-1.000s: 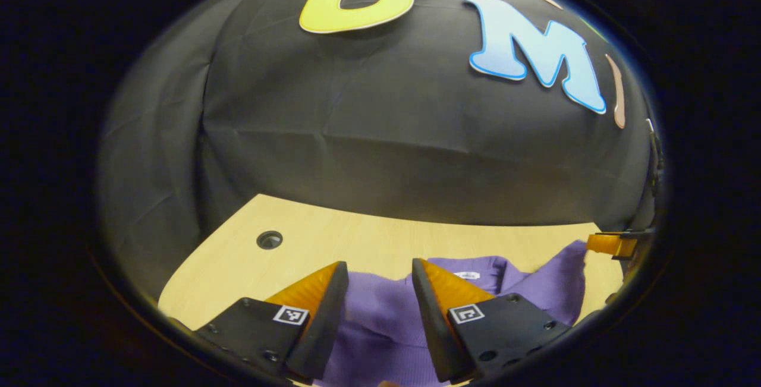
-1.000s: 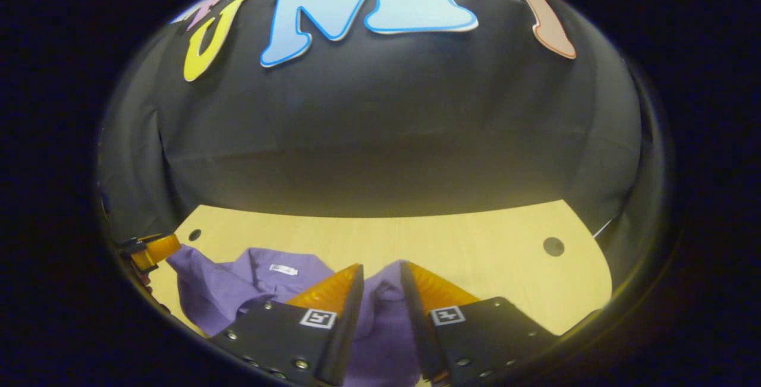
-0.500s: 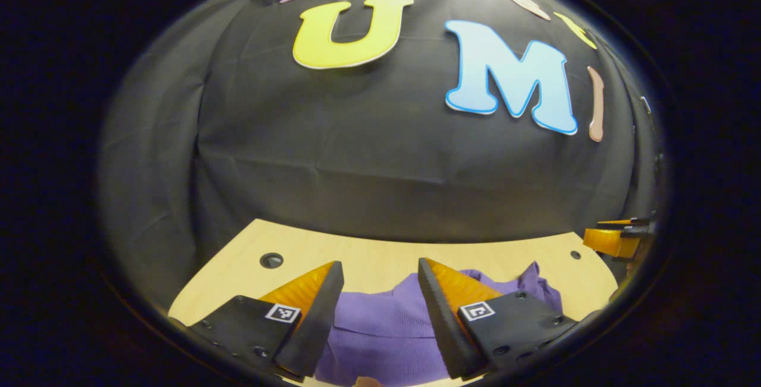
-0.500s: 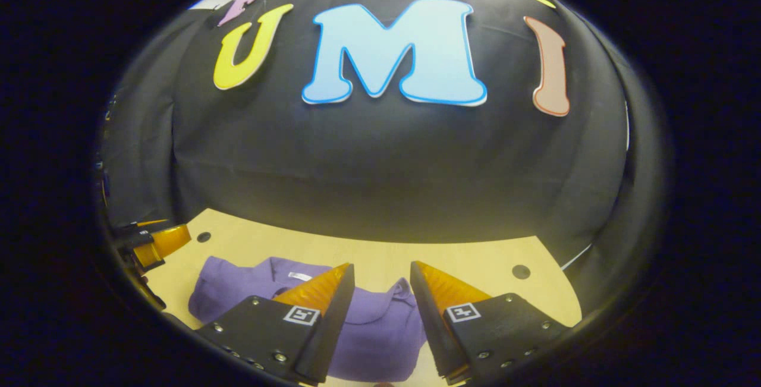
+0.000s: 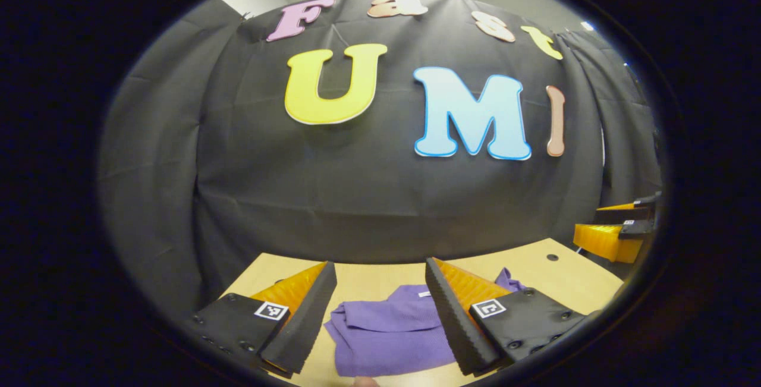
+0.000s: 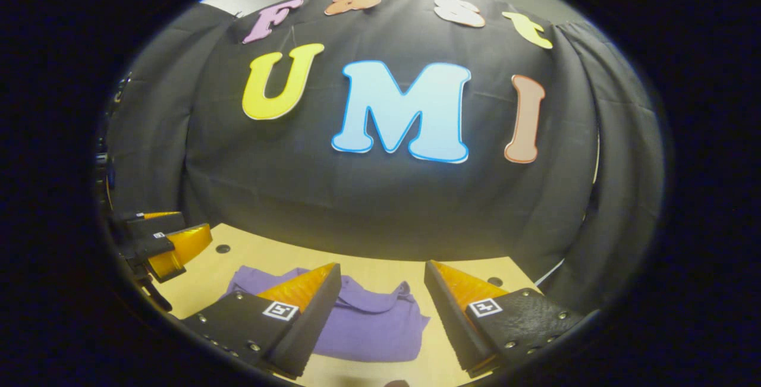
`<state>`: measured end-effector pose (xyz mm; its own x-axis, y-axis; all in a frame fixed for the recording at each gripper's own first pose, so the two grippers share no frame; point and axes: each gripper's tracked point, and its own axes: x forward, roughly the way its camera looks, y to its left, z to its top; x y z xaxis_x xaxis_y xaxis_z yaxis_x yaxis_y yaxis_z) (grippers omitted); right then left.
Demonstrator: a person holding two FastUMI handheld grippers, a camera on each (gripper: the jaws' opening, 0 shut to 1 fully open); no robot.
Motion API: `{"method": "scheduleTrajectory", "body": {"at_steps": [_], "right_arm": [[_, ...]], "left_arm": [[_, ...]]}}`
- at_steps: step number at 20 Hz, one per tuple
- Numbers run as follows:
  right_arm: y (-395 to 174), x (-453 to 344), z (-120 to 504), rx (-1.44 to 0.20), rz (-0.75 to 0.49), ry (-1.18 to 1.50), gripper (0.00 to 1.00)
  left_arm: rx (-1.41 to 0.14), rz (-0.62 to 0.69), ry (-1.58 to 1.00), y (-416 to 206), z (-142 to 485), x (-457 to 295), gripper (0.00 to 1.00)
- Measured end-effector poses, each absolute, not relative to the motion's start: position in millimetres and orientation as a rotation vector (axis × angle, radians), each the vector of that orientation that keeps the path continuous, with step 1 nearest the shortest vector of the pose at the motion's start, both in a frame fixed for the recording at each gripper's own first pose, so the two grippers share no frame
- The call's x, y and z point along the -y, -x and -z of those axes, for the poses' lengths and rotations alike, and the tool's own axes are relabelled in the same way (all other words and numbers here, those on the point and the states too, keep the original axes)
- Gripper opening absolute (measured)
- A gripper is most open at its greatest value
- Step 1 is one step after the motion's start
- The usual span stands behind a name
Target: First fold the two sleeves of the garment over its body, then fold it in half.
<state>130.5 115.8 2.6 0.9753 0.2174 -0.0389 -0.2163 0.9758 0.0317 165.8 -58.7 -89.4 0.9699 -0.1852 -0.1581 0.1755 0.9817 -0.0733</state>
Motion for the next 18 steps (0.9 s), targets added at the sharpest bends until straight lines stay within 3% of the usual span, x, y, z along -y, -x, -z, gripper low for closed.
{"method": "scheduleTrajectory", "body": {"at_steps": [7, 18], "right_arm": [[-68.6, -105.7, -20.6, 0.016, -0.181, -0.073, 0.86], [-34.3, -74.2, -27.7, 0.062, -0.180, -0.044, 0.87]], "left_arm": [[-0.095, 0.196, 0.030, -104.7, 54.5, 55.5, 0.95], [-0.053, 0.140, 0.049, -52.7, 34.1, 67.9, 0.96]]}}
